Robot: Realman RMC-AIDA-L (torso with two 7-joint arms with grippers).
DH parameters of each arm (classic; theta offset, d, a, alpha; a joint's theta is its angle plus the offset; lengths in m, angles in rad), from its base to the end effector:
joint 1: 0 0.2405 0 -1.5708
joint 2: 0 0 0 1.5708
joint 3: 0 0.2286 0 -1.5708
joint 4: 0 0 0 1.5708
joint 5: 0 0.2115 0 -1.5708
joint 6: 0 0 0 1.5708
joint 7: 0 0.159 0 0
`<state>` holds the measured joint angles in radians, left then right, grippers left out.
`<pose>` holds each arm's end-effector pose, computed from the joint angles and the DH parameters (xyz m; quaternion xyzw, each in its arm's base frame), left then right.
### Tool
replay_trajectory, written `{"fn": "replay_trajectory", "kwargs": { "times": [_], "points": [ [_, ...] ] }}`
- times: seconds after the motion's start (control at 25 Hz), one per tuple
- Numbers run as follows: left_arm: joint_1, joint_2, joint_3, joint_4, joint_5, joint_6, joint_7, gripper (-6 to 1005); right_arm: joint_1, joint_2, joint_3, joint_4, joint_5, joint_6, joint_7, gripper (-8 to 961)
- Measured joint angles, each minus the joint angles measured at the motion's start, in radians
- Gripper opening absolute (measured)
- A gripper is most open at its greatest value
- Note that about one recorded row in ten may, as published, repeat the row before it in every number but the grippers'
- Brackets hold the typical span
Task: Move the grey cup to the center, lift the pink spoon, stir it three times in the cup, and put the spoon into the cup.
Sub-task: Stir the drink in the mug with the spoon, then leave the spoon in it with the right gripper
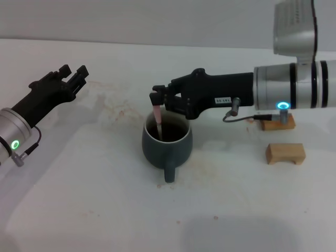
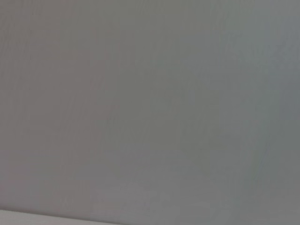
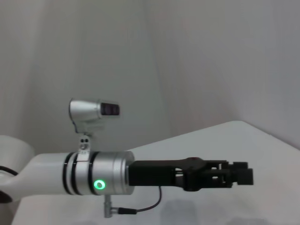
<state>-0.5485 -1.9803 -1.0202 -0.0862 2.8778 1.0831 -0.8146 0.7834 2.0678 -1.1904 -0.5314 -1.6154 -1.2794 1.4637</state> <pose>-0.2941 0.3617 -0.0073 -0.7615 -0.3492 -0.3507 0.4185 0.1291 0.3714 -0.0594 -0.9559 0.1526 0.2415 0.0687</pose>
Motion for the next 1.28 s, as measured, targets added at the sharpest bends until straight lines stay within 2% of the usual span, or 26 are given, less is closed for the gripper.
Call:
{"fn": "replay_trajectory", "kwargs": {
  "times": [0.56, 0.88, 1.28],
  "points": [
    [-0.011, -0.004, 0.001, 0.001, 0.000, -0.004, 0.003, 504, -0.082, -0.018, 0.040, -0.009, 0.000, -0.007, 0.023, 90],
    [-0.006, -0.007, 0.005, -0.004, 0.000, -0.004, 0.002, 505, -0.058, -0.025, 0.057, -0.015, -0.001, 0.072, -0.004, 90],
    [0.016, -0.011, 0.006, -0.006, 0.000, 0.014, 0.001, 505, -0.003, -0.006, 0.024, 0.004, -0.002, 0.103, -0.028, 90]
  ]
}}
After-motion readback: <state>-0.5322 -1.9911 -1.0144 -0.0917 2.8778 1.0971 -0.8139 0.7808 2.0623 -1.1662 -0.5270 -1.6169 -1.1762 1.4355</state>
